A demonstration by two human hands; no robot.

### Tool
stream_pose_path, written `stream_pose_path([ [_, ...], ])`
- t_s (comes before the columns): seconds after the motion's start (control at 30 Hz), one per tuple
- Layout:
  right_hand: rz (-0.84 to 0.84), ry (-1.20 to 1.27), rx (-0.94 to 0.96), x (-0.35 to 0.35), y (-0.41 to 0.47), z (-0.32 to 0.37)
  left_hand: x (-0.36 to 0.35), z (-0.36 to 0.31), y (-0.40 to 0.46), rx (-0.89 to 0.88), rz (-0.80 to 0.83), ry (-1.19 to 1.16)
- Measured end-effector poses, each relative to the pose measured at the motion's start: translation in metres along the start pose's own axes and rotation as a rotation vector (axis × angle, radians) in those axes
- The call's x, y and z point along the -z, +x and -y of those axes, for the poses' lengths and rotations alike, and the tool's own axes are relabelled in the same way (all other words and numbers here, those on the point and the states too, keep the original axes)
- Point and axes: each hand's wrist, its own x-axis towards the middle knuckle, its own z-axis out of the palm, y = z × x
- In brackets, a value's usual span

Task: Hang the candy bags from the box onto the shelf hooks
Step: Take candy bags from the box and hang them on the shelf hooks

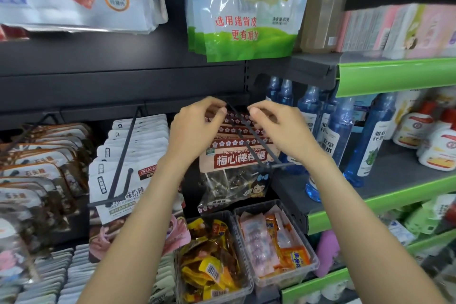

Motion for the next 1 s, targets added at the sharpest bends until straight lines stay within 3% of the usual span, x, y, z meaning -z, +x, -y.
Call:
stream_pose_path([
  [0.13, 0.304, -0.051, -0.11, -0.004, 0.019, 0.016, -0.017, 0.008, 0.031, 0.156, 0.159, 0.04],
  [0.23, 0.416, -0.035, -0.168, -0.01, 0.029, 0.015, -0.031, 0.011, 0.048, 0.24, 0.317, 0.065],
  [0.37, 0.397, 0.047, -0.186, -0.012, 0.03, 0.01, -0.038, 0.012, 0.059, 0.276, 0.385, 0.036],
  [1.0, 0.346, 0.193, -0.235, -0.018, 0.027, 0.005, -0.036, 0.016, 0.056, 0.235, 0.343, 0.057],
])
